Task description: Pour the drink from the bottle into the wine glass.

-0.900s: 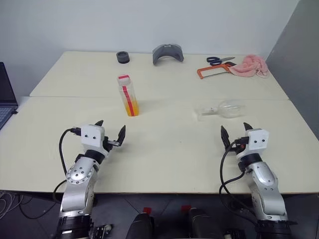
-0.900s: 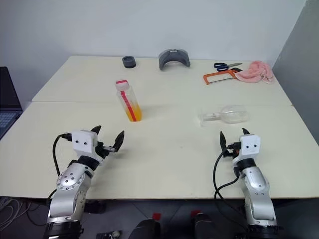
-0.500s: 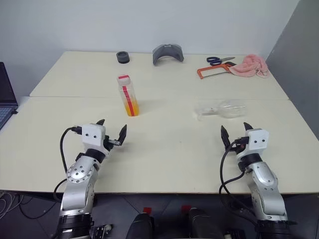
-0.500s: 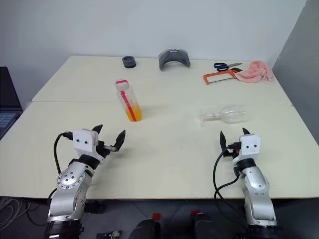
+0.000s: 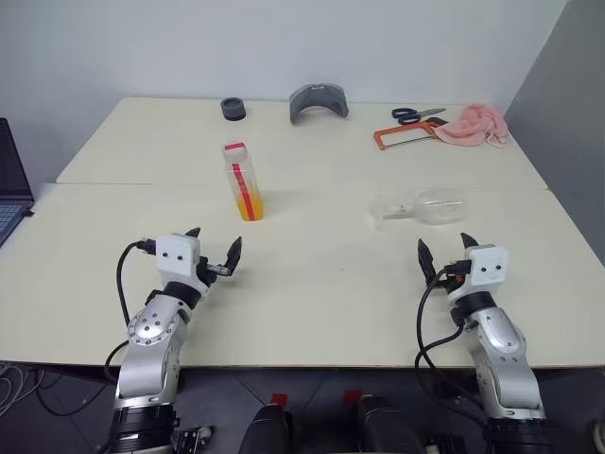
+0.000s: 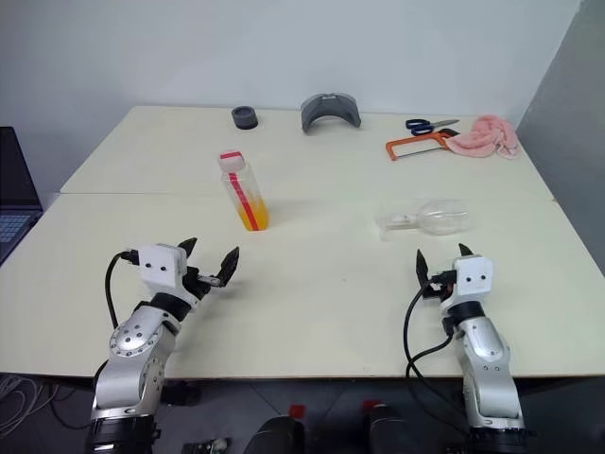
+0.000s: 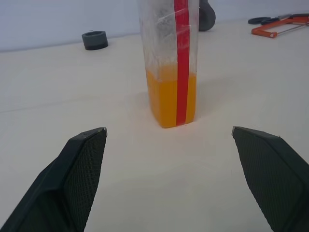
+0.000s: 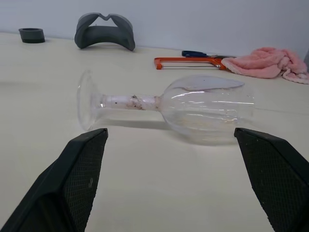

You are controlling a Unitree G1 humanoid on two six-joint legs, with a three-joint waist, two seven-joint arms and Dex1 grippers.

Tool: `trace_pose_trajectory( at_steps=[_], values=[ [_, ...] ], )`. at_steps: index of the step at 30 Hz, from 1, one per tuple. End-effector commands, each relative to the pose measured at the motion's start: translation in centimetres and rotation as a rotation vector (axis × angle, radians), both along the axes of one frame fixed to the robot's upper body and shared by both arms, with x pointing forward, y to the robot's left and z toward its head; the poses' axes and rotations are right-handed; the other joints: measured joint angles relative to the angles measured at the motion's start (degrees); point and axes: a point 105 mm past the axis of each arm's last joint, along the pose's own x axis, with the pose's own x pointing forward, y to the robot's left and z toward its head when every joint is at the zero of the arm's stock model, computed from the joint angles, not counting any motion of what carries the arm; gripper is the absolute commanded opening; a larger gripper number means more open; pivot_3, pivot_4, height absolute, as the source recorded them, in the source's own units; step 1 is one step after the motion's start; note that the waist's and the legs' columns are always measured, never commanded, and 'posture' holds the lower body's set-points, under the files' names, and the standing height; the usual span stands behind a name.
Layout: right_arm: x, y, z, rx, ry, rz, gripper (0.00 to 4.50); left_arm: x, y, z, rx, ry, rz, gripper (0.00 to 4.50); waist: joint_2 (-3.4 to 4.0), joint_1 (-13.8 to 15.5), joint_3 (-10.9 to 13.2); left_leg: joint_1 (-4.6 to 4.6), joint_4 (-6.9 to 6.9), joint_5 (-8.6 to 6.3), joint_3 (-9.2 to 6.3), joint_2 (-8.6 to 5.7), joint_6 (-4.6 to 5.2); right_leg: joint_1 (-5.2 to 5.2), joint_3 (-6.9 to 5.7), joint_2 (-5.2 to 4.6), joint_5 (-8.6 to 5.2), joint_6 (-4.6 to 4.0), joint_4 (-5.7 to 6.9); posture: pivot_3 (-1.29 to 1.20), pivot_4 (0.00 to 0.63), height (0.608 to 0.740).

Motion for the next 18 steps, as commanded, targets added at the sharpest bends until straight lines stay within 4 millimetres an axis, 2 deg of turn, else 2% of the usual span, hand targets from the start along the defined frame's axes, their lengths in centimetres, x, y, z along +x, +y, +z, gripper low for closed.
trace_pose_trajectory(
  at_steps=[1, 7, 10, 18],
  values=[
    [0.1, 1.4, 2.4, 0.015, -0.075, 0.11, 4.5, 0.0, -0.9, 2.2, -0.021, -0.088, -0.043, 4.46, 0.0, 0.0, 0.0, 0.0, 0.0, 0.0, 0.0, 0.0, 0.0, 0.0, 0.0, 0.0, 0.0, 0.0, 0.0, 0.0, 0.15, 0.74],
    [0.2, 3.7, 4.8, 0.044, -0.07, 0.322, 4.5, 1.7, -1.8, 3.0, -0.004, -0.094, 0.005, 4.46, -0.02, 0.0, 0.0, -0.03, 0.03, 0.0, -0.04, -0.02, 0.0, 0.02, -0.03, 0.0, 0.0, 0.0, 0.0, 0.0, 0.15, 0.74],
    [0.0, 4.6, 5.9, 0.027, -0.059, 0.403, 4.5, 2.7, -2.4, 4.1, -0.013, -0.124, 0.025, 4.46, -0.02, 0.1, 0.0, -0.03, 0.05, 0.0, -0.05, -0.06, 0.0, 0.04, -0.02, -0.01, 0.01, 0.02, -0.01, 0.0, 0.15, 0.74],
    [-2.2, 7.0, 6.5, -0.092, 0.012, 0.63, 4.5, 4.9, -3.0, 5.1, -0.01, -0.136, 0.117, 4.46, -0.03, 0.1, 0.0, -0.09, 0.03, 0.0, -0.15, -0.08, 0.0, 0.04, -0.13, -0.01, 0.01, 0.02, -0.11, 0.0, 0.15, 0.74]
  ],
)
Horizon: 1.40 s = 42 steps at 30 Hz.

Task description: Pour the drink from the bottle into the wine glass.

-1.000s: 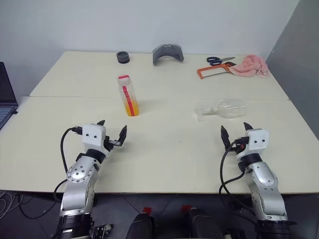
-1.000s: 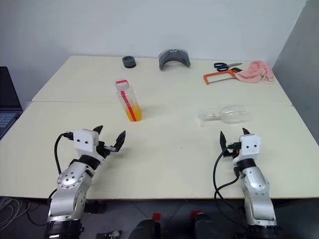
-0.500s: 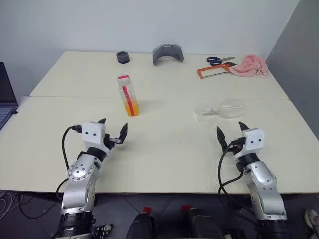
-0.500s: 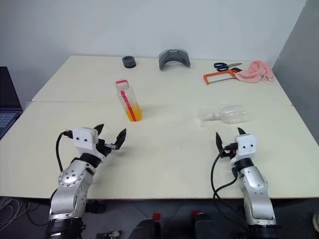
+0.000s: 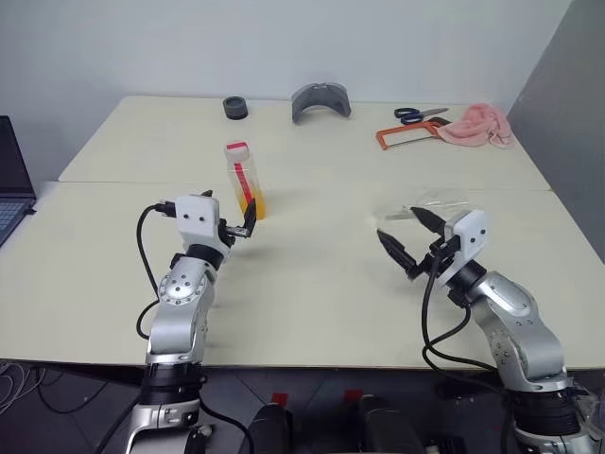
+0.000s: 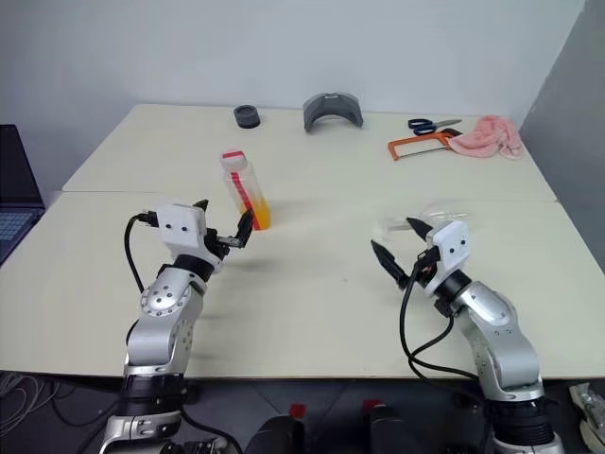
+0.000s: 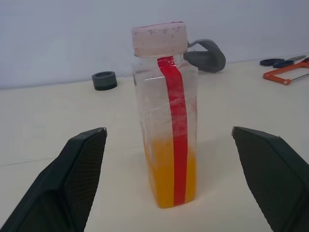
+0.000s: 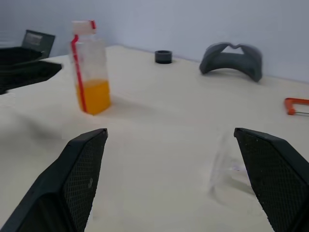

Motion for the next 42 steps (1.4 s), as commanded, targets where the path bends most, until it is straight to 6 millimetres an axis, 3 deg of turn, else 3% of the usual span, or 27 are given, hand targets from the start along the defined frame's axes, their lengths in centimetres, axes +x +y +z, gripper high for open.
trace_pose_trajectory(
  at_steps=[1, 12, 25, 42],
  values=[
    [-1.2, 1.2, 1.4, -0.011, -0.04, 0.083, 4.5, 0.7, -0.1, 0.8, -0.008, -0.017, 0.037, 4.46, -0.01, 0.0, 0.0, 0.0, 0.0, 0.0, -0.01, 0.0, 0.0, 0.0, -0.02, 0.01, 0.0, 0.0, 0.0, 0.0, 0.15, 0.74],
    [-1.6, 1.6, 1.7, -0.034, -0.044, 0.116, 4.5, 3.7, -1.8, 1.3, -0.026, -0.009, 0.049, 4.46, -0.05, 0.0, 0.0, -0.15, 0.05, 0.01, -0.16, -0.08, -0.01, 0.01, -0.19, -0.02, 0.01, 0.02, -0.1, 0.0, 0.15, 0.74],
    [-1.5, 2.5, 2.2, -0.036, -0.061, 0.15, 4.5, 6.7, -2.0, 2.7, -0.035, -0.011, 0.093, 4.46, -0.05, 0.1, 0.0, -0.52, 0.14, 0.02, -0.44, -0.1, -0.04, -0.02, -0.78, -0.09, 0.02, 0.01, -0.25, 0.0, 0.15, 0.74],
    [-1.6, 2.8, 2.3, -0.05, -0.064, 0.156, 4.5, 7.9, -2.1, 3.4, -0.011, -0.011, 0.113, 4.46, -0.05, 0.1, 0.0, -0.66, 0.13, 0.15, -0.53, -0.22, -0.25, -0.04, -0.98, -0.3, 0.02, 0.0, -0.29, 0.0, 0.15, 0.74]
  ],
)
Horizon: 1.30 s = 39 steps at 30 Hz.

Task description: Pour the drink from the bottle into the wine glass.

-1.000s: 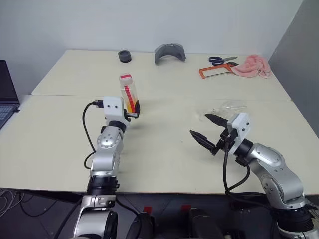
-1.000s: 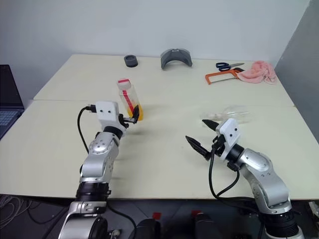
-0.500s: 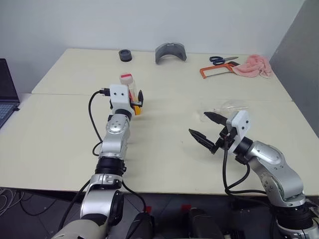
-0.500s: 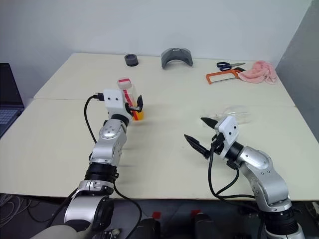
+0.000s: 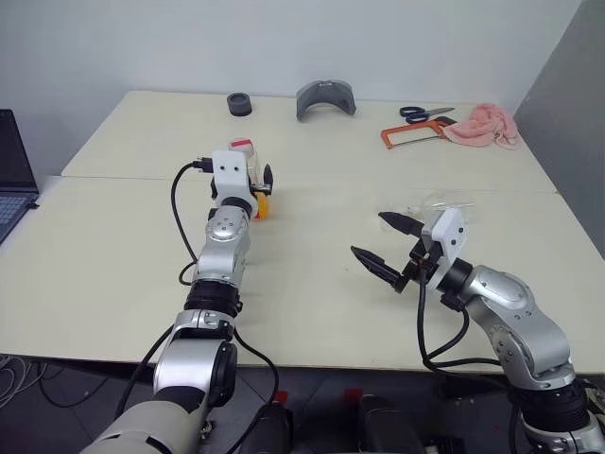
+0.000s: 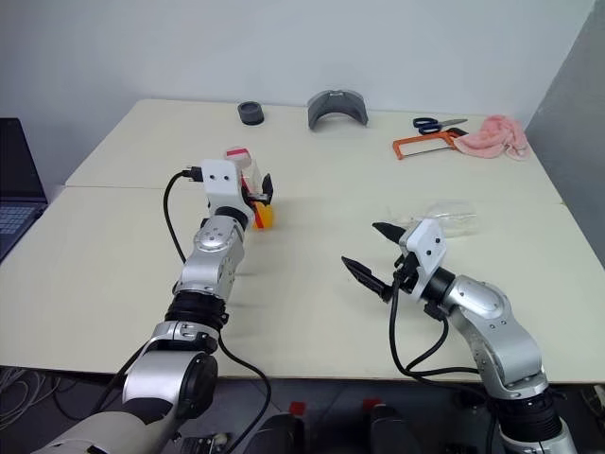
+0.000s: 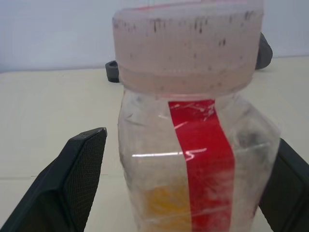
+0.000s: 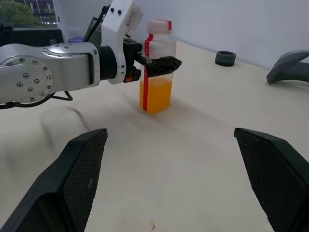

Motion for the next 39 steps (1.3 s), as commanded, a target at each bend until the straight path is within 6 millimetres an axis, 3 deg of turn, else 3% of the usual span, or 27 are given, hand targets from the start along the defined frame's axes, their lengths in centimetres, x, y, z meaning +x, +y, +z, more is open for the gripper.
trace_pose_trajectory(
  at_steps=[1, 9, 30, 33, 39],
  values=[
    [-0.5, 0.1, 1.1, 0.0, -0.046, 0.013, 4.5, 0.1, -0.1, 2.0, 0.028, -0.068, 0.006, 4.46, 0.0, 0.0, 0.0, 0.0, 0.0, 0.01, 0.0, -0.01, -0.02, 0.0, 0.0, 0.0, 0.0, 0.0, 0.0, 0.0, 0.15, 0.74],
    [-0.5, -0.1, 0.9, -0.009, -0.038, 0.002, 4.5, 0.3, -0.2, 2.9, 0.033, -0.083, 0.017, 4.46, 0.0, 0.0, 0.0, -0.01, 0.0, 0.02, -0.15, -0.55, -0.01, -0.02, -0.03, -0.18, 0.0, 0.0, 0.05, 0.0, 0.15, 0.74],
    [-0.5, -0.2, 0.7, -0.013, -0.035, -0.005, 4.5, 1.0, -0.8, 2.9, 0.073, -0.056, -0.006, 4.46, 0.0, 0.0, 0.0, -0.04, 0.02, 0.02, -0.22, -0.75, -0.02, -0.02, -0.04, -0.39, 0.0, 0.01, 0.06, 0.0, 0.15, 0.74],
    [-0.5, -0.3, 0.7, -0.012, -0.034, -0.007, 4.5, 1.0, -0.8, 3.1, 0.075, -0.062, -0.007, 3.86, 0.0, 0.0, 0.0, -0.04, 0.03, 0.03, -0.23, -0.75, -0.02, -0.02, -0.04, -0.39, 0.0, 0.01, 0.07, 0.0, 0.15, 0.74],
    [-0.5, -0.3, 0.6, -0.013, -0.032, -0.005, 4.5, 0.9, -1.0, 3.1, 0.076, -0.068, -0.016, 2.0, 0.0, -0.1, 0.0, -0.04, 0.03, 0.02, -0.22, -0.76, -0.02, -0.02, -0.04, -0.39, 0.0, 0.01, 0.07, 0.0, 0.15, 0.74]
  ],
)
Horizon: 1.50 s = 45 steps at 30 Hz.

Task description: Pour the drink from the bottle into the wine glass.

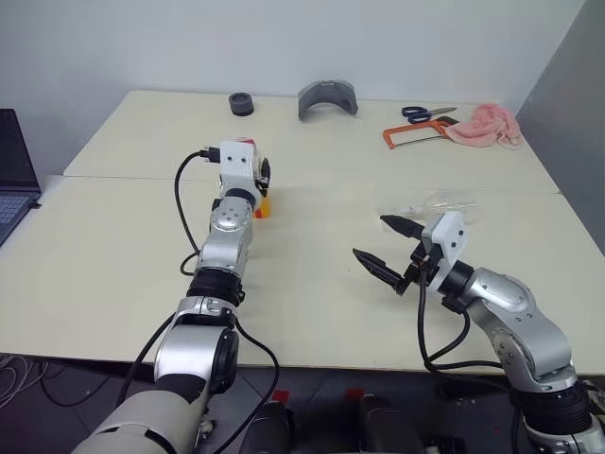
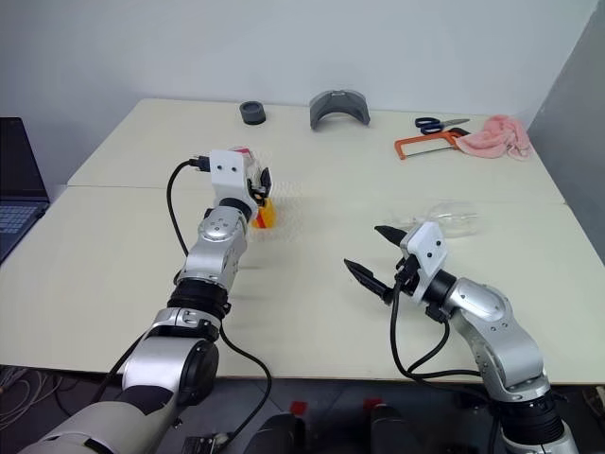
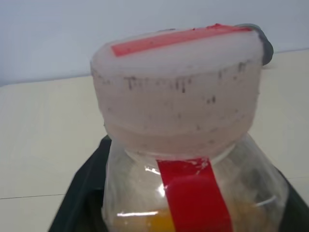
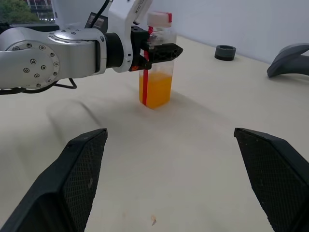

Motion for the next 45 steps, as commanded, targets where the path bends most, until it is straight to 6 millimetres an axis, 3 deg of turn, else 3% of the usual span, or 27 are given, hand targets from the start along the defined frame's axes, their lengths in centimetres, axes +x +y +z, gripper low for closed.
trace_pose_trajectory(
  at_steps=[1, 13, 19, 26, 31, 35, 39, 45],
  values=[
    [-0.4, 0.0, 1.1, -0.004, -0.047, 0.011, 4.5, -0.1, -0.3, 2.3, 0.011, -0.076, -0.01, 1.82, 0.0, 0.0, 0.0, 0.0, 0.0, 0.0, 0.0, 0.0, 0.0, -0.01, 0.0, 0.0, 0.0, 0.0, 0.01, 0.0, 0.15, 0.74],
    [-0.4, 0.3, 1.4, -0.005, -0.078, 0.014, 4.5, -1.6, -1.8, 2.8, -0.088, -0.145, -0.156, 1.74, 0.0, 0.0, 0.0, -0.01, 0.02, 0.01, -0.01, 0.02, -0.02, -0.01, 0.0, -0.01, 0.0, 0.0, 0.04, 0.0, 0.15, 0.74],
    [-0.4, 0.1, 1.8, -0.001, -0.094, 0.002, 4.5, -4.1, -5.4, 2.7, -0.104, -0.152, -0.541, 1.72, 0.0, 0.0, 0.0, -0.02, 0.04, 0.02, 0.01, 0.04, -0.03, -0.02, 0.0, -0.03, 0.0, 0.0, 0.05, 0.0, 0.15, 0.74],
    [-1.0, -0.3, 2.3, 0.001, -0.073, 0.008, 4.5, -7.1, -8.0, 1.9, -0.049, -0.124, -0.891, 1.71, 0.01, -0.1, 0.0, -0.01, 0.04, 0.02, 0.01, 0.02, -0.02, -0.02, 0.0, 0.01, 0.0, -0.01, 0.05, 0.0, 0.15, 0.74],
    [-1.8, 0.5, 4.6, 0.035, -0.046, 0.057, 4.5, -9.9, -10.6, 0.8, -0.055, -0.073, -1.172, 1.71, 0.02, -0.1, 0.0, -0.02, 0.06, 0.0, -0.01, 0.05, 0.01, -0.01, 0.02, -0.01, 0.0, -0.01, 0.06, 0.0, 0.15, 0.74],
    [-1.2, 2.1, 6.1, 0.021, -0.029, 0.054, 4.5, -11.8, -12.7, 0.2, -0.007, -0.025, -1.38, 1.71, 0.03, -0.2, 0.0, 0.0, 0.08, -0.04, -0.04, 0.04, 0.09, -0.01, 0.02, 0.03, 0.0, -0.01, 0.11, 0.0, 0.15, 0.74],
    [-0.7, 3.0, 7.0, 0.033, -0.036, 0.03, 4.5, -11.9, -13.6, 0.1, 0.037, -0.016, -1.444, 1.71, 0.02, -0.2, 0.0, -0.01, 0.08, -0.06, -0.05, 0.03, 0.13, -0.01, -0.01, 0.04, -0.01, -0.02, 0.1, 0.0, 0.15, 0.74],
    [-0.6, 4.1, 6.7, 0.025, -0.026, 0.026, 4.5, -11.8, -14.0, -0.1, 0.068, -0.019, -1.478, 1.71, 0.03, -0.2, 0.0, -0.02, 0.08, -0.1, -0.06, 0.03, 0.21, -0.01, -0.01, 0.02, -0.01, -0.01, 0.1, 0.0, 0.15, 0.74]
  ],
)
